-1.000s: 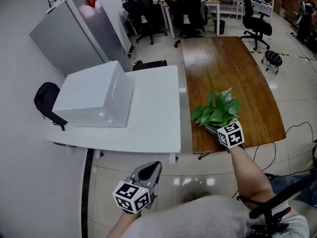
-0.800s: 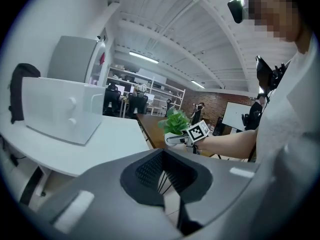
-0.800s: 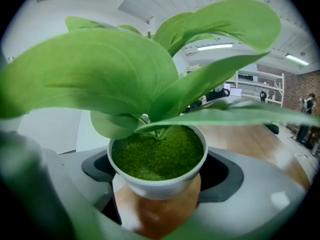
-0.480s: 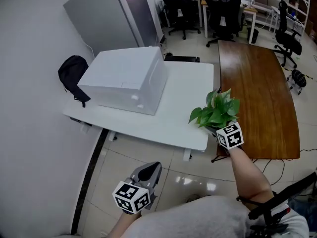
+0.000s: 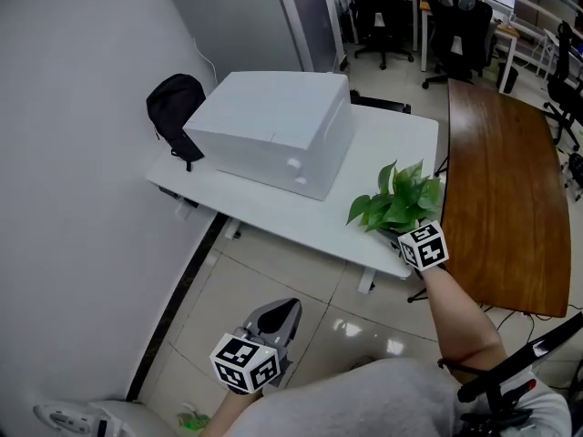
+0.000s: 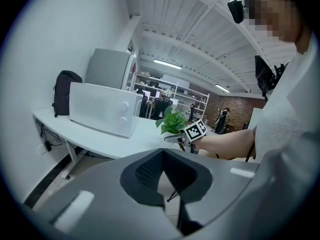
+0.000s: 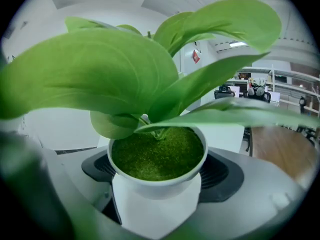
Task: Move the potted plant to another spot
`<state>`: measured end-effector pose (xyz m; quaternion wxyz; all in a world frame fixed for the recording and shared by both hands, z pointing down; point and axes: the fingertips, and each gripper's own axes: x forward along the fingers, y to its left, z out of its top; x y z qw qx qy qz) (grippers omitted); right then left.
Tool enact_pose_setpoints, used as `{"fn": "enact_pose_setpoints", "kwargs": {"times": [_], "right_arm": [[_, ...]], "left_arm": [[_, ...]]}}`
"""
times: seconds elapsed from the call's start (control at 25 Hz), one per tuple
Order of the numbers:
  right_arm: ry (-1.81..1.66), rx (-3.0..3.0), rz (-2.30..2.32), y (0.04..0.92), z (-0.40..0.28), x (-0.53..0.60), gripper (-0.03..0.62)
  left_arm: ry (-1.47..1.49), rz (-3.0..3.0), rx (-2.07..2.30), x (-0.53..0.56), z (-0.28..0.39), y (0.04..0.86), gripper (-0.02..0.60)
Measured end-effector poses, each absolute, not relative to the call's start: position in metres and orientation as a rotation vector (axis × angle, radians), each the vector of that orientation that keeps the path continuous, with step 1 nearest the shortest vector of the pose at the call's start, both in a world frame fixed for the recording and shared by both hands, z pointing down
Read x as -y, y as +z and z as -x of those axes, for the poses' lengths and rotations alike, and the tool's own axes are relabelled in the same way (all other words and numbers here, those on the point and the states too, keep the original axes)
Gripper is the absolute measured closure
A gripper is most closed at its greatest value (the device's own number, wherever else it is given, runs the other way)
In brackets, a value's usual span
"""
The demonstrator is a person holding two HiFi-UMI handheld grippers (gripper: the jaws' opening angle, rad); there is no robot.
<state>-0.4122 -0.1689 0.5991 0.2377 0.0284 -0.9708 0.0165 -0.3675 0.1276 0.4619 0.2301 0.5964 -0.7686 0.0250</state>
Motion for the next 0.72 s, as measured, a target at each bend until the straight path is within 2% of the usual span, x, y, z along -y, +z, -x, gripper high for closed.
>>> {"fn": "enact_pose_setpoints", "kwargs": {"times": [0.72], "right_arm": [[0.042,2.632,0.057,0.630,0.457,0.135,0.111]], "left_arm": [[0.058,-1.491,2.185,-0.170,0.383,0.473,0.584]]}}
